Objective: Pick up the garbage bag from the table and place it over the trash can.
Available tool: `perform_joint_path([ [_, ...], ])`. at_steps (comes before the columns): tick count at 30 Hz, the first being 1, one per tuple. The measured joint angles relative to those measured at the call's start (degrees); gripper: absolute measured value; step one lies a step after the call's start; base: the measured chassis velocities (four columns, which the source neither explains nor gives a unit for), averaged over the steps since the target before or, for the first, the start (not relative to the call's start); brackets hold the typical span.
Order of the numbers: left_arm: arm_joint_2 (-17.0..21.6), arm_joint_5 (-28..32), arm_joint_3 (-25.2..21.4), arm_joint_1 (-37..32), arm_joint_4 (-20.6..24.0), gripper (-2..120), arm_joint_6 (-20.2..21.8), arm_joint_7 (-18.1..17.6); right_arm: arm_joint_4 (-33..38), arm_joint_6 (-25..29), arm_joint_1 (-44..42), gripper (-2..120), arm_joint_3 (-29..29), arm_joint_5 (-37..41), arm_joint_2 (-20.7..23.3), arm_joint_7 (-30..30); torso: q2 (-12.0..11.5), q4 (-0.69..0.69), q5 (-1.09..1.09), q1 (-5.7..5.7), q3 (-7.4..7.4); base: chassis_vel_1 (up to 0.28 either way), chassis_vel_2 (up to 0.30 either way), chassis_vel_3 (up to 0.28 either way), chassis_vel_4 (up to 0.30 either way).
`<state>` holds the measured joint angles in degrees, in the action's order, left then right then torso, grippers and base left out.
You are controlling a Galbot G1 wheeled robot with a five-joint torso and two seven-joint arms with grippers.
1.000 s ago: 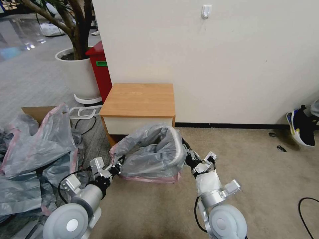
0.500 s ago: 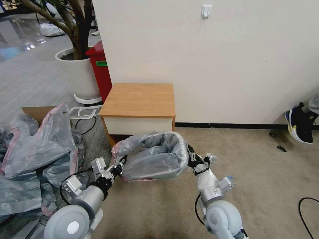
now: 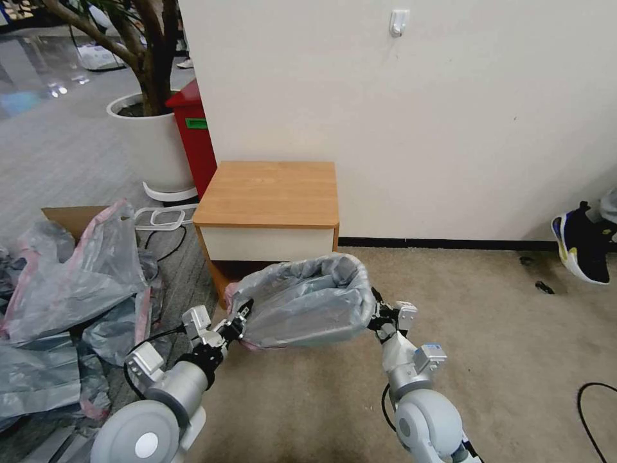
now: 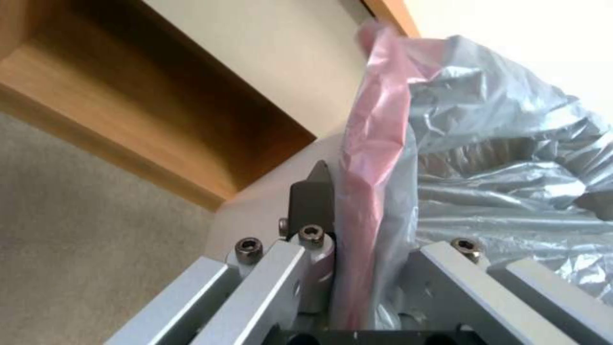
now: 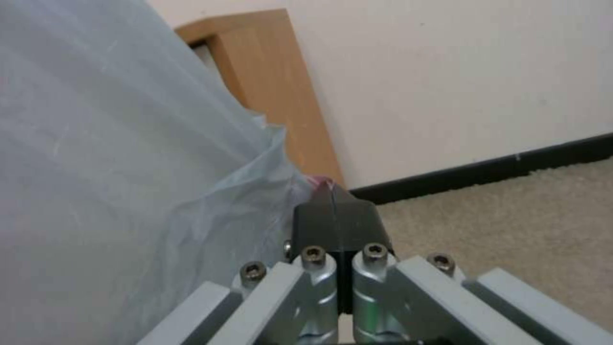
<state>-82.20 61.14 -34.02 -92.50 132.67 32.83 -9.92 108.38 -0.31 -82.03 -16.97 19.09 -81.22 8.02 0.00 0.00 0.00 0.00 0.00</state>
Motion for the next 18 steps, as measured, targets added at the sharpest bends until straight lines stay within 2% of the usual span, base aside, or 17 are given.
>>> perform_joint_path([
  [18,-0.52,0.87,-0.13,0.14,0.47,1,0.37,0.1,-4.19,-0.7,1.41,0,-0.04,-3.0,-0.27,2.63,0.0,0.0,0.0,0.0,0.0,0.0,0.0,0.0,0.0],
])
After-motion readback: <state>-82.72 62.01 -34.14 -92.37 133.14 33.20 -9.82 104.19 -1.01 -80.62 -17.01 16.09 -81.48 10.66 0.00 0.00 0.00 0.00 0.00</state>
